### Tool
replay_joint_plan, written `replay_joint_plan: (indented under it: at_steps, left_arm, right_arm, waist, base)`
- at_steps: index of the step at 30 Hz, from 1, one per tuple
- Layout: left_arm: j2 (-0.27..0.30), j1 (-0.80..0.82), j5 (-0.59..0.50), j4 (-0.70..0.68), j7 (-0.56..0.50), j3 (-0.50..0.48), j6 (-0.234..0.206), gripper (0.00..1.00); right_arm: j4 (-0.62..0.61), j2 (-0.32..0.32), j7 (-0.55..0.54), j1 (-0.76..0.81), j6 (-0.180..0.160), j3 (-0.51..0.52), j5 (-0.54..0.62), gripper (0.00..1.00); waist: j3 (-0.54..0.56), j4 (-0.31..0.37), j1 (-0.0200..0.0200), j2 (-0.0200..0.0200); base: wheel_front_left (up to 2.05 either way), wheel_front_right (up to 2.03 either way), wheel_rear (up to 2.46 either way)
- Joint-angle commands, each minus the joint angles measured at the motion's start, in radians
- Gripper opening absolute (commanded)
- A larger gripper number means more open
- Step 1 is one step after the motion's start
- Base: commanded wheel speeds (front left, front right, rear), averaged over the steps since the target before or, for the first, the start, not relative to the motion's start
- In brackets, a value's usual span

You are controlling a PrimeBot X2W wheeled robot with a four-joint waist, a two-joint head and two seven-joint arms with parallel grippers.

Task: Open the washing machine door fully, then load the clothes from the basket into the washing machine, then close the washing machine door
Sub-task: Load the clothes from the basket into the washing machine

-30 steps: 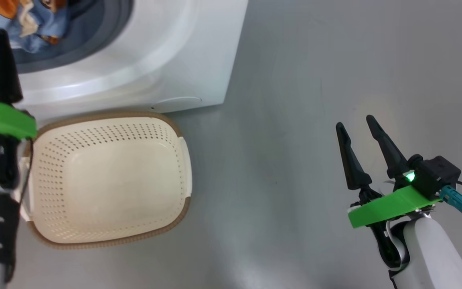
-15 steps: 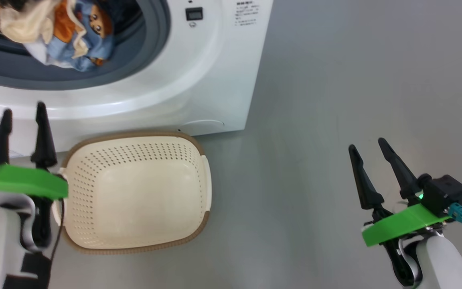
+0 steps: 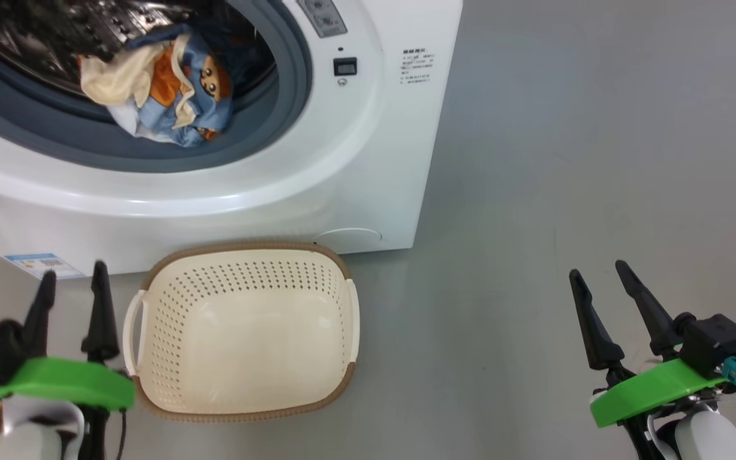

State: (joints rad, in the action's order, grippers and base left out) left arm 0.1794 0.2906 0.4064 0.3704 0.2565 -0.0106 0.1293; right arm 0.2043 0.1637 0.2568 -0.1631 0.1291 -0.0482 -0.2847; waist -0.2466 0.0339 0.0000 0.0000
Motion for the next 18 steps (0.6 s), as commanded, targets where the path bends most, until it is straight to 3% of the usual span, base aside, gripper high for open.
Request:
replay_joint_plan:
  at_steps: [1, 18]
  left_arm:
    - [0.023, -0.027, -0.009, -0.034, 0.005, -0.043, 0.001, 1.0]
    - [-0.003, -0.196, -0.025, -0.128, 0.005, -0.089, 0.001, 1.0]
  right_arm:
    - [-0.023, 0.013, 0.005, 0.02, 0.002, -0.012, -0.002, 1.0]
    - [-0.03, 0.024, 0.005, 0.08, 0.002, 0.009, -0.009, 1.0]
  waist:
    - [0.025, -0.013, 0.0, 0.0]
    - [0.085, -0.03, 0.0, 0.0]
  base:
    - [0.0, 0.0, 0.0]
    - [0.0, 0.0, 0.0]
